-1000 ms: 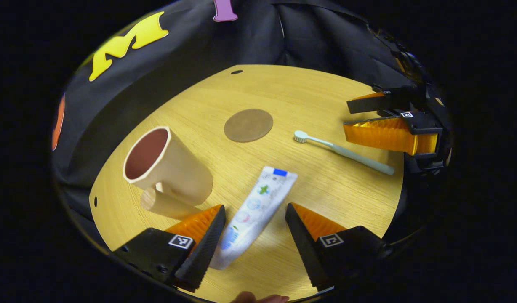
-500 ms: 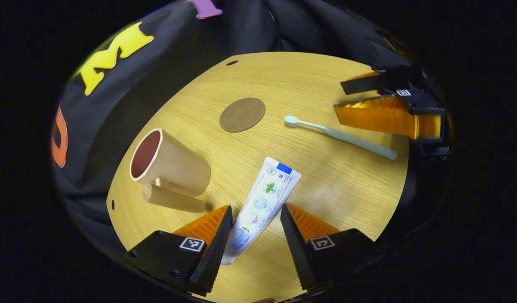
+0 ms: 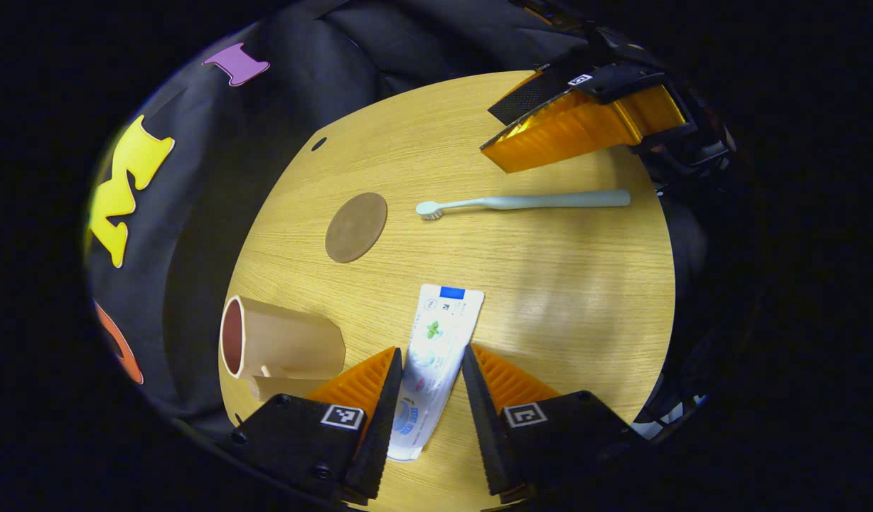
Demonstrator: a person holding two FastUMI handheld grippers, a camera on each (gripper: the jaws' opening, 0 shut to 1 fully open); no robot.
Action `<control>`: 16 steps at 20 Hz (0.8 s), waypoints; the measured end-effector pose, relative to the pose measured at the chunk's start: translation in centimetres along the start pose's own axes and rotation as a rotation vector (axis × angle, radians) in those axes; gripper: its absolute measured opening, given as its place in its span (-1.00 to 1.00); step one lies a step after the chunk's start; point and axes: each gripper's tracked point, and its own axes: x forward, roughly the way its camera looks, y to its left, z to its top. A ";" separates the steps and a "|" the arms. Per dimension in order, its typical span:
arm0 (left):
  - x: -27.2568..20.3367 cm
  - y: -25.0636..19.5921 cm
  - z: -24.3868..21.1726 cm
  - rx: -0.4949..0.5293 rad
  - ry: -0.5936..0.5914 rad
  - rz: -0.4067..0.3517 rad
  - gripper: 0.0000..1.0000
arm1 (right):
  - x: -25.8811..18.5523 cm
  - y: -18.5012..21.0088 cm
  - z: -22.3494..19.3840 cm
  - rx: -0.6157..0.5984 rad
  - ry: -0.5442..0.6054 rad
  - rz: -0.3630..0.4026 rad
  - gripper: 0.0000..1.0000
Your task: Put the toothbrush and toothpaste on the desktop into the cup, then pick up the cup and place it on the coaster on the desktop.
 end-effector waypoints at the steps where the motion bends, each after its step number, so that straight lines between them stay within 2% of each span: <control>1: -0.1 0.0 0.0 -0.001 -0.002 0.011 0.14 | 0.0 0.1 -0.1 -0.004 0.003 0.001 0.92; 2: -0.1 0.0 -0.1 -0.005 0.000 0.023 0.18 | 0.1 0.1 -0.3 -0.006 0.007 0.002 0.92; 3: -0.1 -0.1 -0.1 -0.016 0.001 0.035 0.01 | 0.1 0.2 -0.3 -0.007 0.009 0.003 0.92; 6: -0.1 0.0 -0.5 -0.132 -0.001 0.058 -0.15 | 0.0 0.7 -0.5 -0.008 0.009 0.012 0.92; 10: -1.0 1.2 -0.4 -0.391 -0.050 0.061 -0.32 | -0.3 0.7 -0.5 -0.005 0.005 0.019 0.92; 11: -1.4 1.9 -0.4 -0.463 -0.065 0.072 -0.41 | -0.3 0.7 -0.5 -0.003 0.005 0.019 0.92; 12: -1.4 2.1 -0.9 -0.513 -0.058 0.068 -0.65 | -0.1 0.6 -0.6 -0.002 0.010 0.017 0.92; 16: -1.7 2.6 -2.3 -0.530 -0.037 0.108 -0.67 | -0.1 0.9 -0.7 -0.008 0.013 0.020 0.92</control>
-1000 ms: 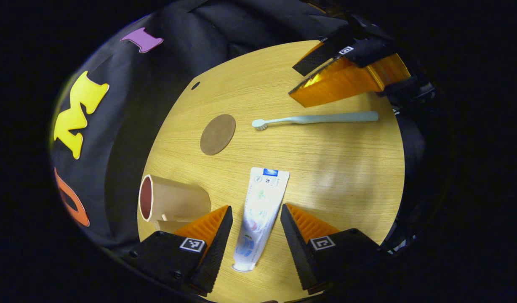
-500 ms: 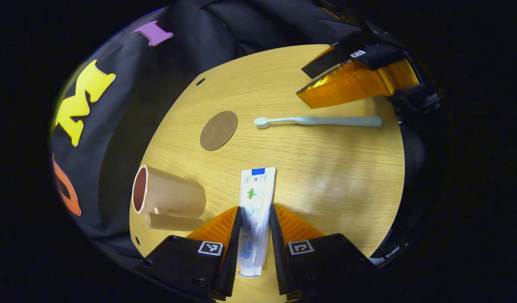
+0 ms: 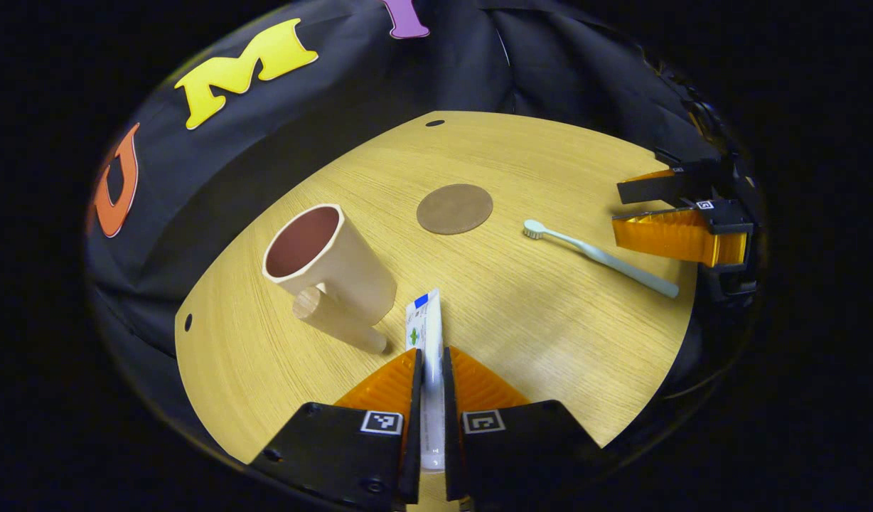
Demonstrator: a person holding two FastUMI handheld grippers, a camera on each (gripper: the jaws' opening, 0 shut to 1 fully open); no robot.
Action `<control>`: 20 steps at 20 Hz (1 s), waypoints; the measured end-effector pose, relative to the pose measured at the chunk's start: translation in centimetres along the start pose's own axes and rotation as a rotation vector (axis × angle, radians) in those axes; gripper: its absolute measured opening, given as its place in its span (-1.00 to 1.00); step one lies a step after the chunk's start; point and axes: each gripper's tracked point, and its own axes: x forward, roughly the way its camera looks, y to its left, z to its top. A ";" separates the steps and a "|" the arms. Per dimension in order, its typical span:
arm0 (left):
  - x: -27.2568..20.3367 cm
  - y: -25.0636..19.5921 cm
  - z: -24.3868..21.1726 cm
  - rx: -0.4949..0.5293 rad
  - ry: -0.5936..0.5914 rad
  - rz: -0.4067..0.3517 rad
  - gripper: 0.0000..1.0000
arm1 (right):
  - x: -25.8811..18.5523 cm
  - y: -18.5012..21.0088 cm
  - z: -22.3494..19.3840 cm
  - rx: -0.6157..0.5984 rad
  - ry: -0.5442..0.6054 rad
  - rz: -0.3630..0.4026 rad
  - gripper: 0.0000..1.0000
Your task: Put the toothbrush and toothpaste on the desktop into the cup, then pick up the cup and place it on the coaster on the desktop.
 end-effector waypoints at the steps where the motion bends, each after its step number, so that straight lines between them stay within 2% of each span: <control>1: 0.1 -0.4 -0.1 0.004 0.006 -0.016 -0.61 | 0.0 0.2 0.0 -0.001 0.000 0.004 0.92; 4: 0.1 -1.0 -0.7 0.063 0.043 -0.053 -0.34 | 0.0 0.6 -0.5 -0.016 0.008 0.010 0.92; 8: -0.2 0.0 -1.8 0.132 0.091 -0.036 -0.27 | -0.3 0.3 -0.4 -0.012 0.005 0.007 0.92; 9: -0.4 0.7 -2.1 0.106 0.110 -0.010 -0.22 | -0.4 0.2 -0.3 -0.006 0.003 0.006 0.92; 10: -0.5 1.1 -2.7 0.064 0.135 0.010 -0.06 | -0.4 0.2 -0.3 -0.003 0.001 0.005 0.92; 11: -0.4 1.5 -3.2 0.012 0.155 0.032 0.01 | -0.4 0.1 -0.2 -0.001 -0.001 0.004 0.92; 12: -0.3 1.6 -3.4 -0.049 0.169 0.030 0.62 | -0.4 0.3 -0.3 0.000 -0.001 0.006 0.91; 13: -0.2 1.2 -3.8 -0.123 0.193 0.016 0.75 | -0.4 0.5 -0.4 0.001 0.002 0.012 0.92; 16: -0.4 0.3 -4.4 -0.309 0.257 0.004 0.80 | 0.0 0.8 -1.0 0.003 0.020 0.026 0.92; 18: -0.5 0.0 -4.4 -0.355 0.291 0.027 0.80 | 0.1 1.0 -1.1 0.007 0.027 0.037 0.92; 20: -0.7 -0.7 -4.3 -0.357 0.301 0.039 0.77 | 0.1 0.9 -0.9 0.006 0.021 0.038 0.92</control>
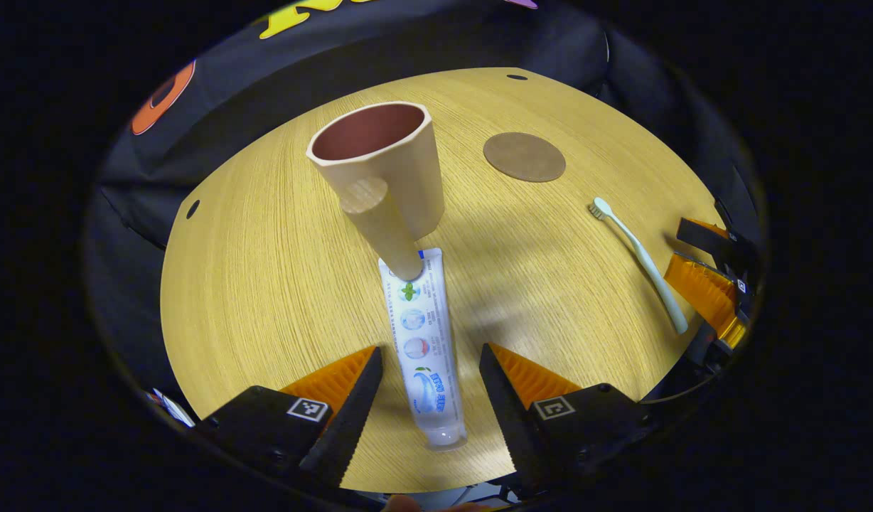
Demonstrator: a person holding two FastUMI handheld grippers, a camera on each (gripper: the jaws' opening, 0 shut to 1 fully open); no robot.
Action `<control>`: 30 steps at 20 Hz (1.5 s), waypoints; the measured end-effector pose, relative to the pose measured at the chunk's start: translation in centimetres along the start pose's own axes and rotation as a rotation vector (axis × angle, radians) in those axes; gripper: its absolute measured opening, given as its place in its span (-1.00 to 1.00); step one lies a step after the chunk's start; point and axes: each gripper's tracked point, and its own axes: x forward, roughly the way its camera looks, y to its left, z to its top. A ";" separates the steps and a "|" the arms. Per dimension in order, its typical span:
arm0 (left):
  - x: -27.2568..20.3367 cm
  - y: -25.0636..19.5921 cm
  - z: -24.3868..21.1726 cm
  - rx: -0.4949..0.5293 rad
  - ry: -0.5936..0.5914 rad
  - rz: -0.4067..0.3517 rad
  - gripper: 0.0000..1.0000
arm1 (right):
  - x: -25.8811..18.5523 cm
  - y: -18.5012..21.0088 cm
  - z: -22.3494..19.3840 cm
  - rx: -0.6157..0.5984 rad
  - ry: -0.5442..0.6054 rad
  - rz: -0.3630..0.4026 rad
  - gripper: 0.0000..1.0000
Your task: Put the toothbrush and toothpaste on the desktop into the cup, then pick up the cup and place it on the coaster on the desktop.
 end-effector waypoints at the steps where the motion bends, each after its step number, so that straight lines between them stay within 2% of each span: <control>1: 0.2 -0.3 -0.1 -0.012 0.004 -0.008 0.71 | -0.1 -0.1 0.1 0.000 -0.002 0.000 0.92; 2: 0.1 -0.9 -0.2 -0.021 0.009 -0.019 0.48 | -0.1 -0.2 0.3 0.005 -0.005 0.000 0.92; 3: 0.1 -1.2 -0.5 -0.029 0.022 -0.034 0.38 | -0.1 -0.2 0.4 0.012 -0.006 0.003 0.92; 4: -0.3 -1.6 -1.0 -0.041 0.041 -0.045 0.07 | -0.1 -0.2 0.3 0.015 -0.007 0.006 0.92; 6: -0.5 -1.5 -1.6 -0.032 0.058 -0.039 -0.07 | -0.1 -0.4 0.3 0.010 -0.007 0.006 0.92; 8: -0.7 -1.4 -1.8 -0.041 0.056 -0.029 -0.07 | 0.0 -0.5 0.3 0.013 -0.006 0.006 0.92; 10: -0.8 -1.7 -1.8 -0.069 0.042 -0.039 -0.23 | 0.0 -0.4 0.4 0.012 -0.007 0.013 0.92; 12: -1.2 -2.0 -2.2 -0.109 0.029 -0.062 -0.24 | -0.2 -0.4 0.6 0.003 -0.013 0.012 0.92; 13: -1.5 -2.2 -2.4 -0.130 0.020 -0.077 -0.16 | -0.2 -0.4 0.7 0.003 -0.014 0.012 0.92; 14: -1.7 -2.3 -2.4 -0.150 0.006 -0.087 -0.24 | -0.2 -0.4 0.7 0.005 -0.015 0.012 0.92; 15: -2.0 -2.3 -2.4 -0.169 -0.009 -0.095 -0.24 | -0.1 -0.5 0.7 0.006 -0.014 0.011 0.92; 20: -5.0 -1.2 -1.0 -0.273 -0.163 -0.102 -0.24 | 0.9 0.6 0.3 -0.023 0.006 0.005 0.91; 23: -7.0 0.2 0.3 -0.301 -0.267 -0.072 -0.24 | 2.1 1.4 0.4 -0.068 0.011 -0.024 0.92; 24: -7.7 0.8 0.9 -0.298 -0.300 -0.047 -0.16 | 2.7 1.6 0.4 -0.083 0.015 -0.036 0.91; 25: -8.5 1.4 1.4 -0.297 -0.333 -0.024 -0.24 | 3.2 1.8 0.4 -0.096 0.020 -0.045 0.92; 26: -9.2 1.6 1.9 -0.298 -0.365 -0.012 -0.16 | 3.9 1.9 0.4 -0.107 0.028 -0.059 0.92; 27: -9.8 1.6 2.3 -0.298 -0.394 -0.009 -0.24 | 4.3 2.0 0.3 -0.114 0.041 -0.070 0.88; 28: -10.5 1.8 2.9 -0.299 -0.425 -0.005 -0.24 | 5.0 2.2 -0.1 -0.122 0.065 -0.074 0.82; 29: -11.2 2.0 3.4 -0.302 -0.455 0.001 -0.24 | 5.5 2.3 -0.3 -0.125 0.075 -0.084 0.51; 30: -11.8 2.2 3.6 -0.303 -0.483 0.007 -0.24 | 5.7 2.0 -0.4 -0.130 0.083 -0.102 0.31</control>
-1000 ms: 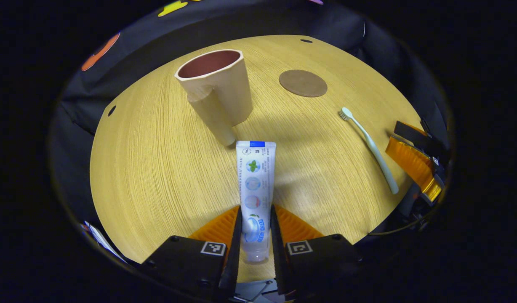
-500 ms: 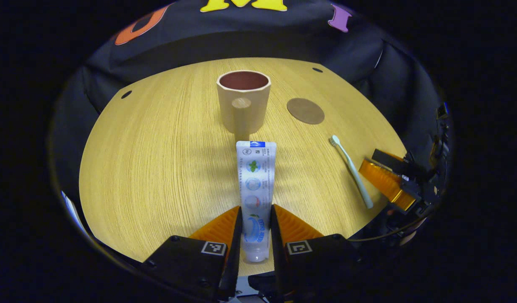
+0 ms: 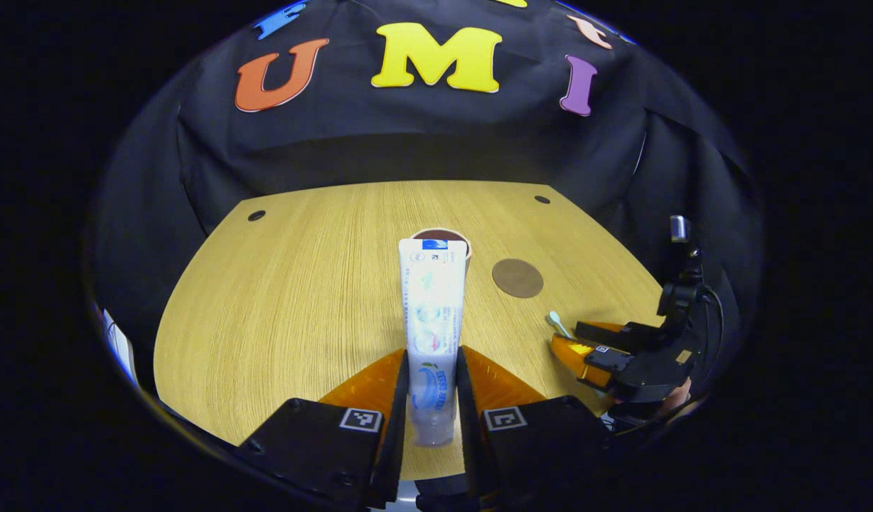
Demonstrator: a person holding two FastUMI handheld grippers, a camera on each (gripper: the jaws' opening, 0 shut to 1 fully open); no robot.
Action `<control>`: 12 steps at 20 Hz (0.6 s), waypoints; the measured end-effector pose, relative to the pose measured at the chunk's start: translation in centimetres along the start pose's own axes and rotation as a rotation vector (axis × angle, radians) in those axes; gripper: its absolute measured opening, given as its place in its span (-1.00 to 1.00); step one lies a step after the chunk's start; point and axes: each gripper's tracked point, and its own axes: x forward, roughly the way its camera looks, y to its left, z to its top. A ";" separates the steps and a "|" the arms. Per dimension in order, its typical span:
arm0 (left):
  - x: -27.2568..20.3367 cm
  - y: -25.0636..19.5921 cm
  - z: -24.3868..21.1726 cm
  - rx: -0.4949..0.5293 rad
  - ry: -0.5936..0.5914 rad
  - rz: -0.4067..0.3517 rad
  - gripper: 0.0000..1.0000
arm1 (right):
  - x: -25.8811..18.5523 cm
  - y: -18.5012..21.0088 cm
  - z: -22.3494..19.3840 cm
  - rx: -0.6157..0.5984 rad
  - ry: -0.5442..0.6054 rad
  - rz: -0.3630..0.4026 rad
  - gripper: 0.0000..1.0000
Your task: Put the toothbrush and toothpaste on the desktop into the cup, then pick up the cup and place it on the coaster on the desktop.
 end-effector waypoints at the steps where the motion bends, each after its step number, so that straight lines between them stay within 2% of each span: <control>1: -0.4 0.0 0.7 0.001 -0.026 0.002 -0.24 | 0.2 0.0 0.4 -0.003 -0.014 -0.009 0.14; 2: -0.5 0.5 1.4 0.004 -0.049 0.006 -0.24 | 0.1 0.0 0.2 -0.004 -0.006 -0.014 0.11; 3: -0.7 0.8 2.2 0.003 -0.078 0.014 -0.24 | 0.3 0.2 0.3 0.013 -0.006 0.003 -0.10; 4: -0.8 1.0 2.8 0.003 -0.099 0.021 -0.24 | 0.4 0.4 0.2 0.026 0.002 0.013 -0.46; 5: -0.9 1.0 3.5 0.001 -0.122 0.024 -0.24 | 0.6 0.3 0.4 0.036 -0.003 0.022 -0.67; 7: -1.2 0.6 4.9 -0.007 -0.163 0.021 -0.24 | 0.3 0.2 0.3 0.052 0.000 0.047 -0.96; 9: -1.0 0.0 6.1 -0.009 -0.201 0.010 -0.24 | 0.3 0.2 0.4 0.074 0.009 0.071 -0.99; 12: -0.1 0.2 8.0 0.005 -0.258 0.036 -0.25 | -1.0 0.3 1.2 0.095 -0.019 0.113 -1.00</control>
